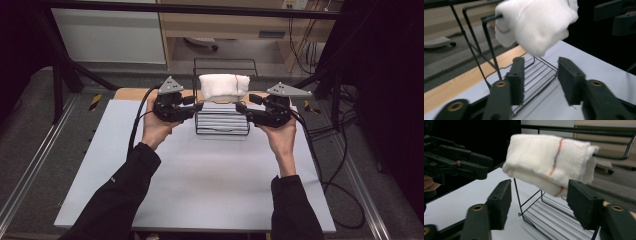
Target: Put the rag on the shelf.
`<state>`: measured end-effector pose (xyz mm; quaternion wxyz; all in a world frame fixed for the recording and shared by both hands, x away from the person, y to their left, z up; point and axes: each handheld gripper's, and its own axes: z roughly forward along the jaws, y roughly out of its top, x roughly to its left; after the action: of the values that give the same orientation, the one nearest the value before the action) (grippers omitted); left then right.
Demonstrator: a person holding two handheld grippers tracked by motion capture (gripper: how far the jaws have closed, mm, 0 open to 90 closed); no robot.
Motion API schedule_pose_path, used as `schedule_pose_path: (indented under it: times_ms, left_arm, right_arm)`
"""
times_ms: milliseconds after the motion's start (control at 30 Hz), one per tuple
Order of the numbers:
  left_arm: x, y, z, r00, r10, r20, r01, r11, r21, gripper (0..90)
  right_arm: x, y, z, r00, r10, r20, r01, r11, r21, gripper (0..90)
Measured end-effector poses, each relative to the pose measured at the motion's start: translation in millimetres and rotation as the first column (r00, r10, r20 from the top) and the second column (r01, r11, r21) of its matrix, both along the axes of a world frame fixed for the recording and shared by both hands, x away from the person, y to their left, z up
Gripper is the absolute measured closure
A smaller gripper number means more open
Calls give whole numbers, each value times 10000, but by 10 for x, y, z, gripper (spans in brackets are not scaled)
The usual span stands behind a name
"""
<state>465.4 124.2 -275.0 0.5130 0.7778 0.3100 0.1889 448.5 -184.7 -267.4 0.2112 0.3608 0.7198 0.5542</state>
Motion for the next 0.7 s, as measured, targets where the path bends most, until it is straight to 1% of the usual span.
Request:
schedule_pose_path:
  times_ms: [67,100,167,333,367,467,533,700]
  left_arm:
    - [-36,66,-73,10000,-6,-65,7,9999,141,481]
    - [-53,98,-115,10000,27,-74,-26,9998,183,459]
    - [-81,167,-204,9997,60,-217,-55,9997,225,399]
    - [-145,350,-430,9982,353,-488,-327,9980,543,274]
    - [-159,384,-474,9977,413,-533,-386,9979,511,256]
    - [-193,480,-583,9965,447,-711,-397,9968,697,224]
    - [-227,529,-650,9957,426,-818,-364,9964,761,197]
    - [-322,627,-800,9944,411,-977,-310,9942,1027,126]
  right_arm:
    - [-26,-22,-40,10000,-39,-57,38,9999,-129,258]
    - [-37,-29,-64,9999,-28,-134,27,9999,-119,234]
    - [-58,-43,-120,9995,91,-314,-96,9999,-136,190]
    - [-116,-69,-287,9977,280,-620,-303,9989,-370,125]
    - [-122,-73,-326,9967,353,-730,-383,9985,-402,107]
    - [-145,-85,-438,9940,432,-1006,-492,9971,-586,69]
    - [-170,-94,-507,9932,499,-1051,-560,9969,-559,49]
    - [-251,-139,-667,9937,458,-1024,-519,9970,-579,10]
